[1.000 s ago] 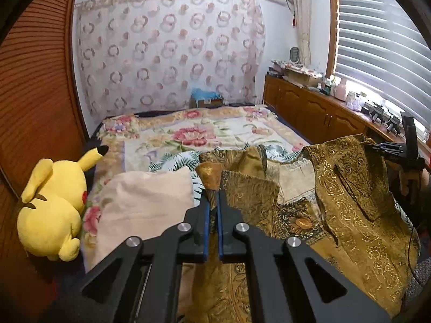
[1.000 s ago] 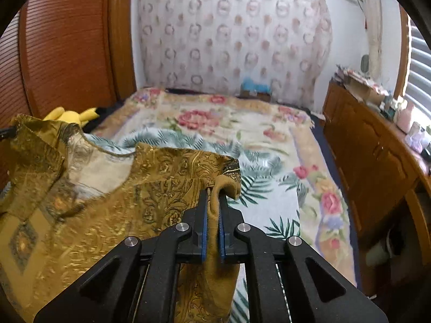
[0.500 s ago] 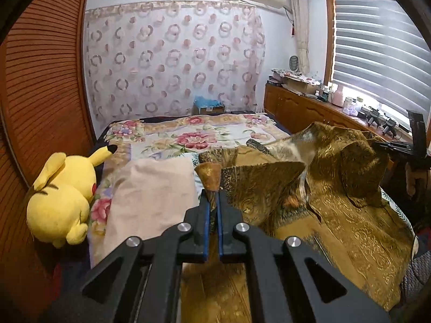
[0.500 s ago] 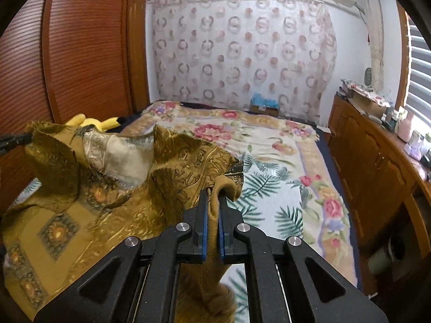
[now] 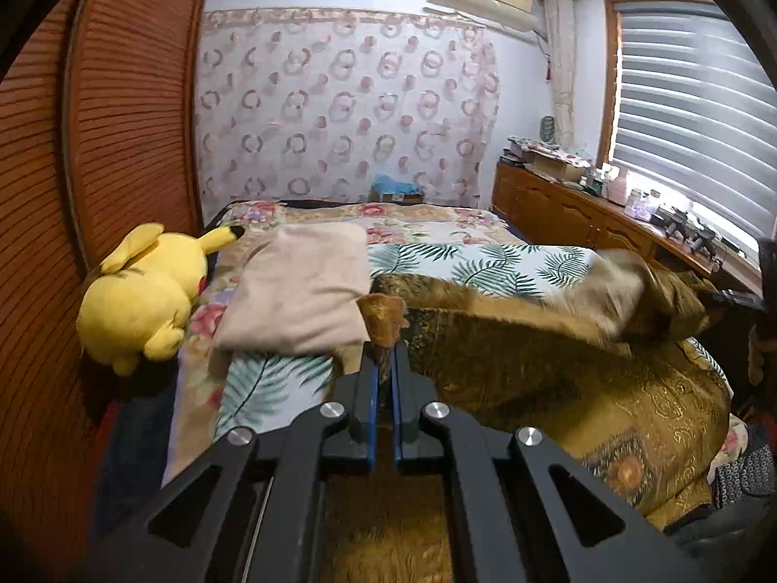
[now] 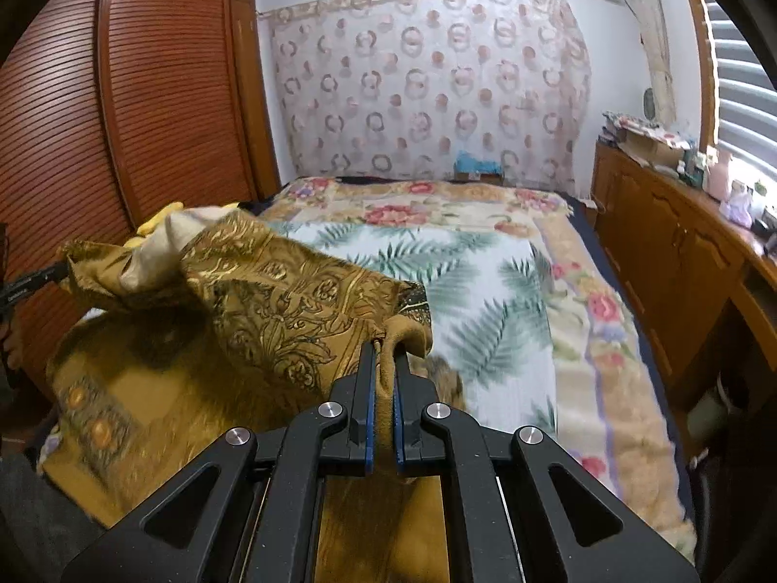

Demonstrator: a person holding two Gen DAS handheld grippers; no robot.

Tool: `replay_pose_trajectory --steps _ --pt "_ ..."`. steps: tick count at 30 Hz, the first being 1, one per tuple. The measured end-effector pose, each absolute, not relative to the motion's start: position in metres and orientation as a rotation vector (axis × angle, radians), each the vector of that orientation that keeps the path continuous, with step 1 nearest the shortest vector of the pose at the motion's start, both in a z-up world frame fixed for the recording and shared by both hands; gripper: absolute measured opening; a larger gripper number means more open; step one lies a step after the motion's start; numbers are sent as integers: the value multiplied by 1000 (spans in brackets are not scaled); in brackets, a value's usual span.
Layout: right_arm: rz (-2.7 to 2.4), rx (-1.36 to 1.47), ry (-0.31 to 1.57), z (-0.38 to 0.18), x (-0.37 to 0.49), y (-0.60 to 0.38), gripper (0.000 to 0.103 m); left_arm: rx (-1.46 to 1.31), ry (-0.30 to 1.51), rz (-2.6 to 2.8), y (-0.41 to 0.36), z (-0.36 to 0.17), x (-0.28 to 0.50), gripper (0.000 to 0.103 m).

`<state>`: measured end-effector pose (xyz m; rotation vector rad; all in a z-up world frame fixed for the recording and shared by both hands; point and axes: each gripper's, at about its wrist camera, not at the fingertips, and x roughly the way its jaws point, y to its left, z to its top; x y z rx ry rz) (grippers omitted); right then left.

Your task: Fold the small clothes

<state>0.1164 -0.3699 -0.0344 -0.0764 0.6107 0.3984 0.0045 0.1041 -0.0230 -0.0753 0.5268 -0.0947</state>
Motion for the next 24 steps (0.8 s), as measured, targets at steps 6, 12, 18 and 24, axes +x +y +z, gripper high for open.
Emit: replay_pose_trajectory --steps 6,12,18,24 --pt "384 -125 658 -35 82 -374 2 -140 537 -89 113 -27 -28 1" --pt "393 -150 689 -30 60 -379 2 -109 568 -77 115 -26 -47 2" --pt "367 -149 780 -60 58 -378 3 -84 569 -74 114 -26 -51 10" --pt "336 -162 751 -53 64 -385 15 -68 529 -39 126 -15 -51 36"
